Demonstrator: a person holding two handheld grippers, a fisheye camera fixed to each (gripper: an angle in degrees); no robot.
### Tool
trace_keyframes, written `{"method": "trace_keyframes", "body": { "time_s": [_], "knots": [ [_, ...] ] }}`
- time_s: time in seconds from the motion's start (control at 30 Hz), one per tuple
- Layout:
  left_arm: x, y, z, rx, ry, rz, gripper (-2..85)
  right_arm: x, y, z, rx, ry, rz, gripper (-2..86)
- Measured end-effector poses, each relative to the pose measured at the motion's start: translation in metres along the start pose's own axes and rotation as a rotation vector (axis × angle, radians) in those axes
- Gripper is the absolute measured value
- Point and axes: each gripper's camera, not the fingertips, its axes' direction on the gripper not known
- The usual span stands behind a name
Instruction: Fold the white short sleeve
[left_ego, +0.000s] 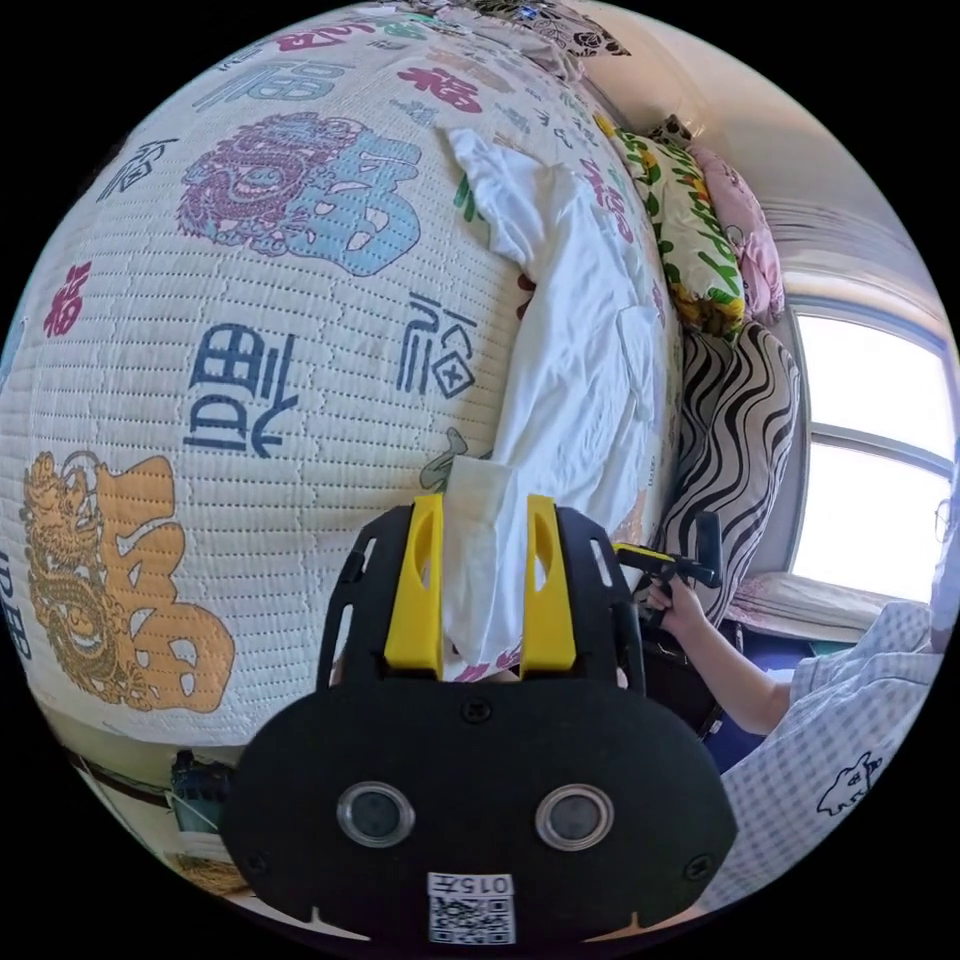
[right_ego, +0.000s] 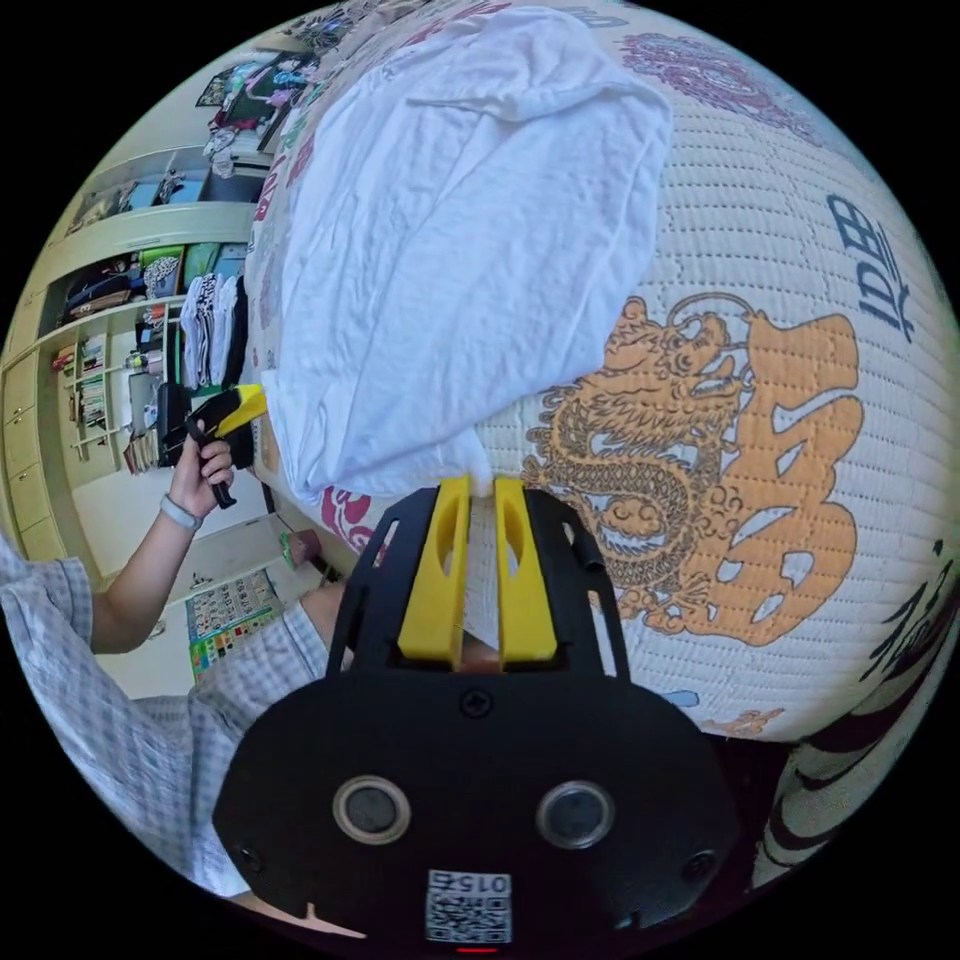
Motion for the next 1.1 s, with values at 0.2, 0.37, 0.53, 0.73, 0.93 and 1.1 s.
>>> {"method": "trace_keyframes", "body": {
  "time_s": [0.2, 0.37, 0.53, 0.73, 0.93, 1.1],
  "knots": [
    [-0.023, 0.012, -0.018, 0.134, 0.054, -0.08, -0.5, 0.032, 0.043, -0.026, 0.062, -0.083, 0.092, -0.1],
    [-0.046, 0.045, -0.025, 0.119, 0.041, -0.174, -0.8, 0.062, 0.104, -0.051, 0.046, -0.008, 0.23, -0.4],
    [-0.078, 0.065, 0.004, 0.068, 0.036, -0.288, -0.9, 0.089, 0.147, -0.054, 0.049, -0.033, 0.374, -0.5],
    [-0.095, 0.067, 0.055, 0.064, 0.022, -0.369, -0.9, 0.097, 0.156, -0.037, -0.049, 0.06, 0.394, -0.4],
    [-0.101, 0.057, 0.1, -0.049, -0.095, -0.447, -0.7, 0.095, 0.157, -0.03, -0.123, 0.078, 0.399, 0.2],
    [-0.06, 0.007, 0.101, -0.006, -0.145, -0.319, 1.5, 0.07, 0.149, -0.071, -0.041, 0.187, 0.266, 1.7]
  ]
}}
